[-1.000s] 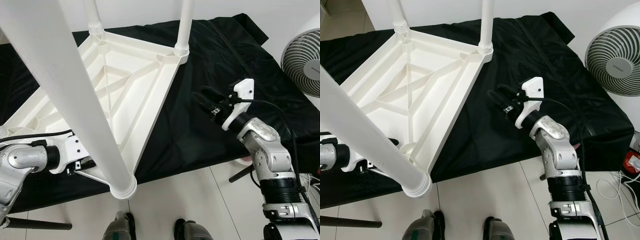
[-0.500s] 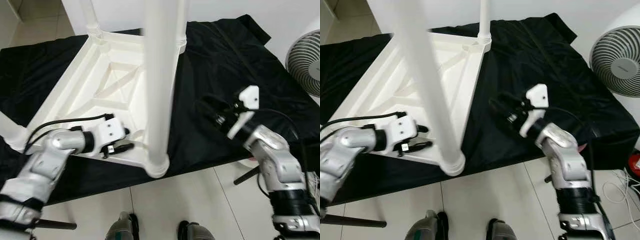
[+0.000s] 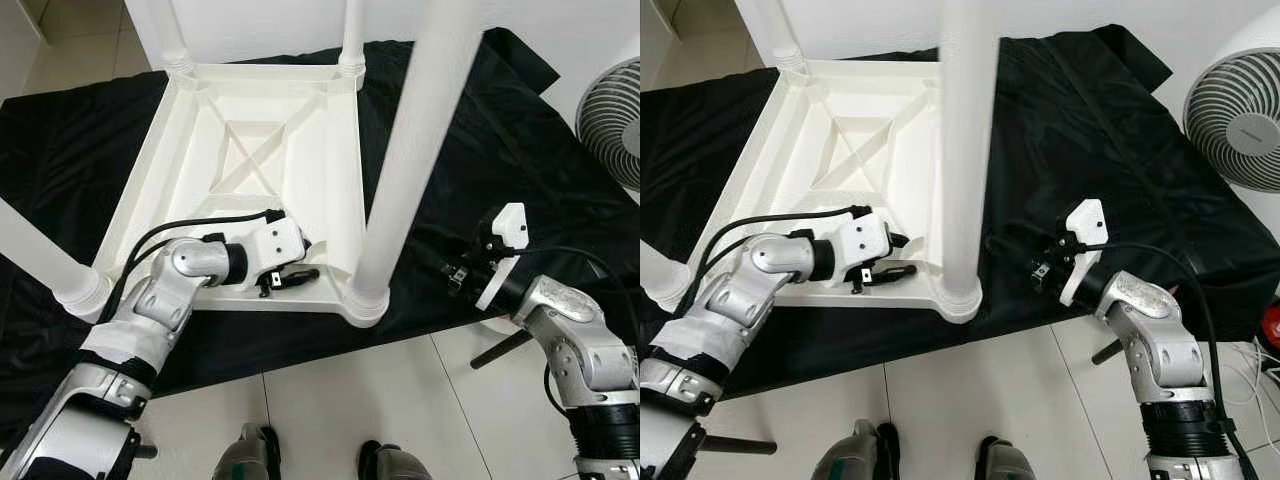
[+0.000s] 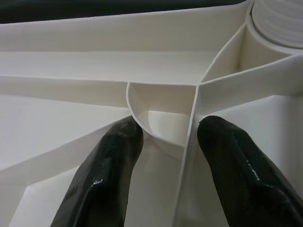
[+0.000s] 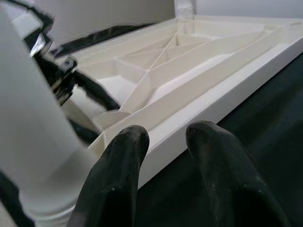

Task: Building children table

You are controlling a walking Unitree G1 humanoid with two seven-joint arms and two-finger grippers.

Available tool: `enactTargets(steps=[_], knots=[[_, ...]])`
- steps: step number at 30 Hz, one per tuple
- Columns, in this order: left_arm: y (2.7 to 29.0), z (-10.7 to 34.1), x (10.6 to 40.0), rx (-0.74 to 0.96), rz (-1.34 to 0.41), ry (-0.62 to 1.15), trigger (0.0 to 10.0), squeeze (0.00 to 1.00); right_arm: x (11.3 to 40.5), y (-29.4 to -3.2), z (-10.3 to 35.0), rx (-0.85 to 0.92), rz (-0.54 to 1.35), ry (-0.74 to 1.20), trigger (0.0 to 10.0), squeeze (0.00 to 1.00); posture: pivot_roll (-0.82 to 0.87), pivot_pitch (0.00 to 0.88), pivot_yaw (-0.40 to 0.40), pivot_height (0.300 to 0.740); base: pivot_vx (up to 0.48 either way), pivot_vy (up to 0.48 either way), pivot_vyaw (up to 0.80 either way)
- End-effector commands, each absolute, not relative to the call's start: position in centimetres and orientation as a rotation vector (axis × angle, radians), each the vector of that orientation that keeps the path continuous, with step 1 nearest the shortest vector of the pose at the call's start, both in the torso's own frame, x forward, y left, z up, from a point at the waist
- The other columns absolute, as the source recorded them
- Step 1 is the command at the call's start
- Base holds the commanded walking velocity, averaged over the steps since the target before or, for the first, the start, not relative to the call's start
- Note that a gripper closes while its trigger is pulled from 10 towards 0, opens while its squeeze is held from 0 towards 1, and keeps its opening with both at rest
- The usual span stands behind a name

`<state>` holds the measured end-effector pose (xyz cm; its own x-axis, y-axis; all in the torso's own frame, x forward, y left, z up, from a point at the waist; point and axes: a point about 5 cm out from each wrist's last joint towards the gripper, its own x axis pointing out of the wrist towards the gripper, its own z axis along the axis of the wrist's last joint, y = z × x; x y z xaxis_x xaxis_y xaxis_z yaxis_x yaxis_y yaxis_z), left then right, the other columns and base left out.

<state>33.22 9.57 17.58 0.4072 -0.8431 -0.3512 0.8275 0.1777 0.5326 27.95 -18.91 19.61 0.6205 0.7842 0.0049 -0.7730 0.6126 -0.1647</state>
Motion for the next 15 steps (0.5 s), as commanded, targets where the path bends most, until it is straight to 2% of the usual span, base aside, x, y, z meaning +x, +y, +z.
enactTargets(steps=[1, 4, 5, 11, 15], knots=[[9.3, 17.9, 34.1, 0.717, -0.981, -0.103, 10.0, 0.0, 27.6, -18.8, 19.4, -0.152, 0.934, -0.057, 10.0, 0.0, -0.06, 0.179, 0.089, 0.74, 0.0, 0.0, 0.0], [9.6, 18.1, 34.1, 0.694, -0.976, -0.11, 10.0, 0.0, 27.4, -19.6, 19.4, -0.152, 0.951, -0.036, 10.0, 0.0, -0.06, 0.181, 0.087, 0.74, 0.0, 0.0, 0.0], [10.5, 18.4, 33.8, 0.671, -0.975, -0.111, 10.0, 0.0, 27.1, -20.0, 19.4, -0.142, 0.97, -0.023, 10.0, 1.0, -0.06, 0.181, 0.087, 0.74, 0.0, 0.0, 0.0], [12.5, 19.3, 32.9, 0.599, -0.98, -0.128, 10.0, 0.0, 26.5, -20.8, 19.3, -0.126, 1.006, 0.013, 10.0, 1.0, -0.05, 0.181, 0.086, 0.74, 0.0, 0.0, 0.0], [13.4, 20.0, 30.5, 0.515, -1.049, -0.142, 10.0, 0.0, 26.6, -20.9, 19.2, -0.15, 1.044, 0.032, 10.0, 1.0, -0.04, 0.178, 0.085, 0.74, 0.0, 0.0, 0.0]])
